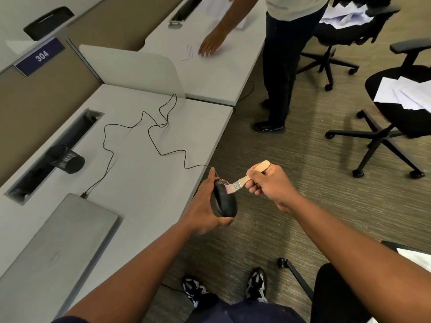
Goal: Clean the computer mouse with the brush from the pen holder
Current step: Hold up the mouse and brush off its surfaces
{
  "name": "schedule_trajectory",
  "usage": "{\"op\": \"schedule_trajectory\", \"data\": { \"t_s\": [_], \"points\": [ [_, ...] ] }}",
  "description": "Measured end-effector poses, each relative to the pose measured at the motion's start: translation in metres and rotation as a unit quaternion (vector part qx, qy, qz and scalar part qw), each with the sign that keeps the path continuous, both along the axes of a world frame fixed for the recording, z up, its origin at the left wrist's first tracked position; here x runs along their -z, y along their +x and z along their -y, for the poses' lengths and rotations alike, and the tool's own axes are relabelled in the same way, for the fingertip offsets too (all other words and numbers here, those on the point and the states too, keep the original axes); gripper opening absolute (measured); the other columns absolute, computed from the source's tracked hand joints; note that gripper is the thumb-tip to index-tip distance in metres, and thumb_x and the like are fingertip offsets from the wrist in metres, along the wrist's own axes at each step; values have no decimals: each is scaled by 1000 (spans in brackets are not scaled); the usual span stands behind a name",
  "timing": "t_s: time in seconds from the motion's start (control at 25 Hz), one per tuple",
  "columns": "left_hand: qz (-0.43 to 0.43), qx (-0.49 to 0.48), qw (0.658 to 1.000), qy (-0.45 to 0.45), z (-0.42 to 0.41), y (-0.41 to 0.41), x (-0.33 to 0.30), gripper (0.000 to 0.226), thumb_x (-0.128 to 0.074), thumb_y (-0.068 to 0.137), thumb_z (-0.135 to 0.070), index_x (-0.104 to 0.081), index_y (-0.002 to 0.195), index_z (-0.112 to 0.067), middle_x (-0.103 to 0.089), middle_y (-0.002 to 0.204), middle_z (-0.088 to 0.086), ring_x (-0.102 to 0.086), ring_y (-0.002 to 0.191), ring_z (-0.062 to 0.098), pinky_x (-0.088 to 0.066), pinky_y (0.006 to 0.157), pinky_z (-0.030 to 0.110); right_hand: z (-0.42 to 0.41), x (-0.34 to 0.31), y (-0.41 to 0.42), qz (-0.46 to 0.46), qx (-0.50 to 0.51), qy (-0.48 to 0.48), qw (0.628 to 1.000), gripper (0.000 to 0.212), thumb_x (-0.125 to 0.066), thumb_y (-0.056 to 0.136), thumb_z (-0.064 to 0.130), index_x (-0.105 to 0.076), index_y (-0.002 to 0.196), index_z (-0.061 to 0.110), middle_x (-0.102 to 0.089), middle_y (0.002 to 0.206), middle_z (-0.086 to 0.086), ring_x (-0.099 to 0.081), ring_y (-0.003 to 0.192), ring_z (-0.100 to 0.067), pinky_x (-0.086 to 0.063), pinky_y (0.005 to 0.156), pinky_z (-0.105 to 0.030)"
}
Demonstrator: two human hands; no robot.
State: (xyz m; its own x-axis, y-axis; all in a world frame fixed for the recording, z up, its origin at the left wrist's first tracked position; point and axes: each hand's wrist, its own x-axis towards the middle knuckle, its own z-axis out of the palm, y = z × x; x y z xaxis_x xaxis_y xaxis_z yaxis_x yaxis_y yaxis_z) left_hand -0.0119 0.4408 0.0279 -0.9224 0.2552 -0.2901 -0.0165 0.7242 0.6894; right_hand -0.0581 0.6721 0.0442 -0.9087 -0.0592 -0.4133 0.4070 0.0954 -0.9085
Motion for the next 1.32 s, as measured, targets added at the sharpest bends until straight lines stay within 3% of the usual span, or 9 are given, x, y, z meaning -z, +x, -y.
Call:
{"op": "schedule_trajectory", "data": {
  "t_s": [0.12,0.36,0.6,0.8,0.92,1.04,1.16,1.32],
  "points": [
    [3,1,1000,0,0,-1,0,151,-103,66,-40,6,170,-40,-29,171,-6,-35,155,19,-41,125,51,-8,-1,-4,-17,9,41,999,12,-62,103,20,-71,98,14,-77,72,-4,-67,62,-13,-52,55,-23],
    [9,2,1000,1,-3,-6,0,146,-103,65,-41,-1,170,-39,-32,169,-7,-37,154,19,-44,123,52,3,-4,1,-58,8,-21,998,9,-65,103,24,-73,104,18,-79,80,-3,-71,69,-11,-56,64,-23],
    [18,2,1000,10,-1,-6,3,150,-104,66,-36,5,168,-46,-26,173,-12,-30,159,18,-42,125,50,11,-6,7,-121,-22,65,990,11,-65,100,23,-72,92,21,-76,71,2,-68,61,-6,-54,58,-20],
    [28,6,999,17,2,-2,5,149,-103,66,-40,6,168,-49,-27,172,-12,-32,156,14,-39,126,40,16,-8,4,-138,-36,92,985,12,-64,100,24,-71,90,24,-75,70,3,-67,61,-7,-58,64,-34],
    [26,3,999,23,2,-1,4,148,-103,64,-44,1,169,-46,-30,171,-10,-37,155,16,-42,125,45,18,-8,7,-166,-14,93,982,13,-63,103,28,-71,92,31,-76,75,0,-72,69,-14,-61,70,-41],
    [23,3,999,28,3,-1,2,152,-100,63,-47,10,167,-50,-26,174,-9,-34,157,19,-40,126,47,18,-5,10,-188,40,81,978,16,-61,104,29,-68,93,37,-76,79,0,-73,75,-24,-60,68,-42],
    [26,-3,999,39,6,0,4,154,-99,61,-51,14,166,-52,-27,174,-8,-35,158,20,-41,126,48,14,1,5,-109,92,26,989,10,-61,105,26,-70,99,27,-75,81,-1,-69,73,-18,-58,66,-34],
    [48,-35,996,72,9,-1,8,149,-100,58,-53,-3,171,-41,-40,166,-9,-45,151,16,-47,122,45,5,8,-1,94,151,-141,974,22,-58,106,20,-70,108,2,-68,73,-4,-60,62,-12,-48,57,-24]
  ]
}}
